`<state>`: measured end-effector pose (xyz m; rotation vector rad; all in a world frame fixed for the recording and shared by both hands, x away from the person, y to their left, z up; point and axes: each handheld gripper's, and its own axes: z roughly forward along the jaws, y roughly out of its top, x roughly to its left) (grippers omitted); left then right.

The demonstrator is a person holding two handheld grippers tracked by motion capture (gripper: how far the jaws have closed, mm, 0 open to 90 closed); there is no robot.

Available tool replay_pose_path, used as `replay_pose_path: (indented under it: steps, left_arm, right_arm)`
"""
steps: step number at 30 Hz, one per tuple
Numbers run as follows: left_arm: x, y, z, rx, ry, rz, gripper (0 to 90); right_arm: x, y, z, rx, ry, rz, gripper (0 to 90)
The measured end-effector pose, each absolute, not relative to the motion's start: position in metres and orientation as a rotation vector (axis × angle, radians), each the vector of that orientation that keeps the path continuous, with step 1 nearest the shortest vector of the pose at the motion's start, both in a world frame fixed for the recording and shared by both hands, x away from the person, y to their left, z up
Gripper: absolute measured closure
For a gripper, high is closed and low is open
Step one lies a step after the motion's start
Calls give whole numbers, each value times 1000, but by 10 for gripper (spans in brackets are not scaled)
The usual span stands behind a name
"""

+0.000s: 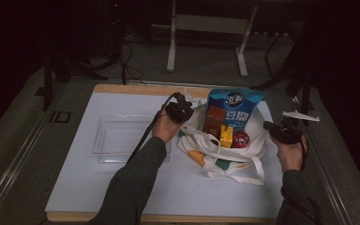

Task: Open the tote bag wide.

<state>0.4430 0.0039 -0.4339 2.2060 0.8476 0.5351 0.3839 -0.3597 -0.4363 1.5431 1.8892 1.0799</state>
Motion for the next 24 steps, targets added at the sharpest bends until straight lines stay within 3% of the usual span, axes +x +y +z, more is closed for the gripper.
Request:
replay_pose_path:
  steps: [24]
  left_arm:
    - [458, -7, -467, 2346, 917, 515, 876]
  right_arm:
    - [404, -356, -487, 1687, 1945, 990, 859]
